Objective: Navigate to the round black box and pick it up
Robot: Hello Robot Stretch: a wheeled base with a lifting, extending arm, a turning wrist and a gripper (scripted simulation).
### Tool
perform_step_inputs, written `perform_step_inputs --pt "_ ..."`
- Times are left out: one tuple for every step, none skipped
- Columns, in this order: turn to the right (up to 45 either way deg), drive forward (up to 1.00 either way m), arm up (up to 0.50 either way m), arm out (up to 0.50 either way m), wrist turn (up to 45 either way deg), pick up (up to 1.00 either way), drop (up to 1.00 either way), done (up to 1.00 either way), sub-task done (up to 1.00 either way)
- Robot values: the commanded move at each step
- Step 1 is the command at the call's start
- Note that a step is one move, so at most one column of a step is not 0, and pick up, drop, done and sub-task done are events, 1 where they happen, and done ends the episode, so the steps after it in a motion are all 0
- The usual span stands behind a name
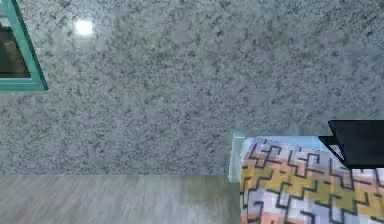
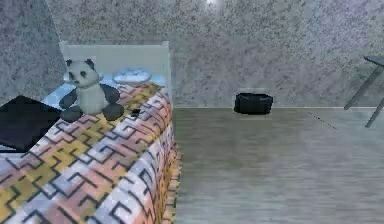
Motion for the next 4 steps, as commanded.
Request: perform_step_inputs --pt "-45.0 0.0 0.0 0.0 0.0 0.0 0.0 0.0 0.0" --pt "-12.0 0.0 0.0 0.0 0.0 0.0 0.0 0.0 0.0" --pt "0.0 0.4 0.0 0.0 0.0 0.0 0.0 0.0 0.0" --pt "-18.0 0.0 0.0 0.0 0.0 0.0 0.0 0.0 0.0"
